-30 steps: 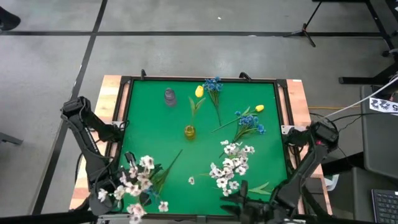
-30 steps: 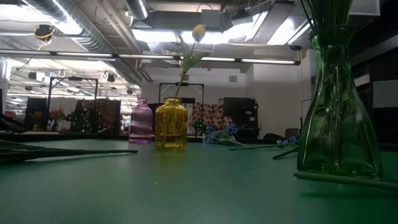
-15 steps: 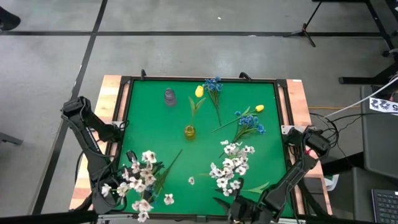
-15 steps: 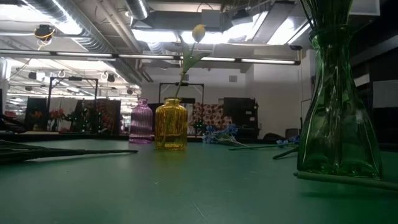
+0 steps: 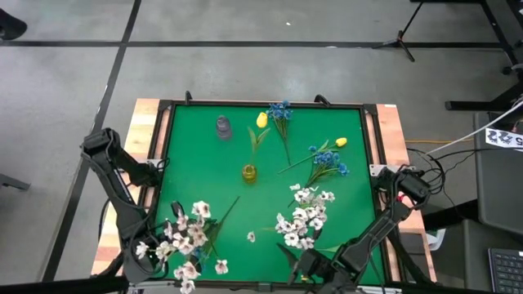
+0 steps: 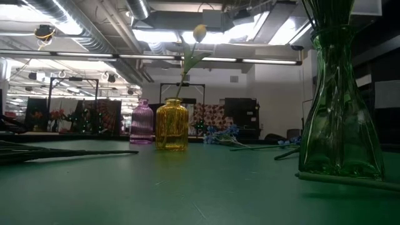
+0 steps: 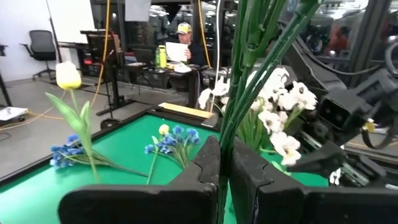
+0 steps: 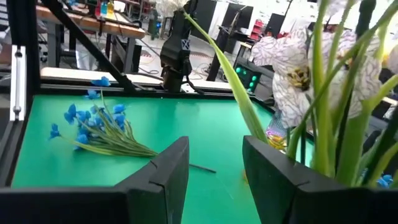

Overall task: Sort flowers into vase by color
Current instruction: Put the white flowers into the green vase

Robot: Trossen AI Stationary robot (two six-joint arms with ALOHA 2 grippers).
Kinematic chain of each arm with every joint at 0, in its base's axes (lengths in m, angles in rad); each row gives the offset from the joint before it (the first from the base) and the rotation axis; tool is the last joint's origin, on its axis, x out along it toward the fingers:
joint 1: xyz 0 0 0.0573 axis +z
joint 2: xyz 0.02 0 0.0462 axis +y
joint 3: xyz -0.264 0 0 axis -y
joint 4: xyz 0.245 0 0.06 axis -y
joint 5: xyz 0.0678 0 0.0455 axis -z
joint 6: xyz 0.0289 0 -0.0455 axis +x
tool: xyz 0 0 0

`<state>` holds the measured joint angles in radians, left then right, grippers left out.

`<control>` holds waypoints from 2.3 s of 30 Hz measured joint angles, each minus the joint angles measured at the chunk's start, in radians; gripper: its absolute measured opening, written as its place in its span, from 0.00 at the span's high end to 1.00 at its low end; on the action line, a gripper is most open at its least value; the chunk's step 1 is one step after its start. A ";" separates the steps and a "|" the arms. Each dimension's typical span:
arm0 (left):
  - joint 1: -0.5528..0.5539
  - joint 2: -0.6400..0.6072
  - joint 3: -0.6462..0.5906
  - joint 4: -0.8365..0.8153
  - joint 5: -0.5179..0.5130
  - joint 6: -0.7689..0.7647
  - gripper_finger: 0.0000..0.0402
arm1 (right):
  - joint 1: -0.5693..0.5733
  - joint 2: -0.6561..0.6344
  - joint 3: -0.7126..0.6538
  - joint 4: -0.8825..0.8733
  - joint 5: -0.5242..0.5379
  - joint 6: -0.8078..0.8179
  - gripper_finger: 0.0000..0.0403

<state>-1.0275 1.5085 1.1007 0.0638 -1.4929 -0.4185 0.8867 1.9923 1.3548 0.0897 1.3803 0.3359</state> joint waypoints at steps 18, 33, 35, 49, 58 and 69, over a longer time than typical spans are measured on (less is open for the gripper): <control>0.031 0.144 0.000 0.000 0.018 -0.175 0.97 | -0.004 -0.021 0.020 0.099 -0.008 -0.081 0.62; 0.076 0.306 0.000 0.213 0.079 -0.259 0.98 | -0.003 -0.021 0.190 0.093 0.034 -0.392 0.62; 0.080 0.327 0.000 0.226 0.082 -0.277 0.98 | -0.002 -0.021 0.193 0.093 0.017 -0.399 0.62; 0.094 0.336 0.000 0.271 0.076 -0.196 0.98 | -0.003 0.090 0.194 0.081 -0.217 -0.225 0.62; 0.094 0.335 0.000 0.270 0.076 -0.207 0.96 | -0.047 0.152 0.193 0.062 -0.126 -0.148 0.62; 0.093 0.335 0.000 0.265 0.076 -0.197 0.97 | -0.059 0.154 0.215 0.137 -0.210 -0.147 0.62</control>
<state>-0.9340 1.8435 1.1007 0.3290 -1.4170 -0.6151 0.8276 2.1464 1.5703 0.2264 1.1702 0.1889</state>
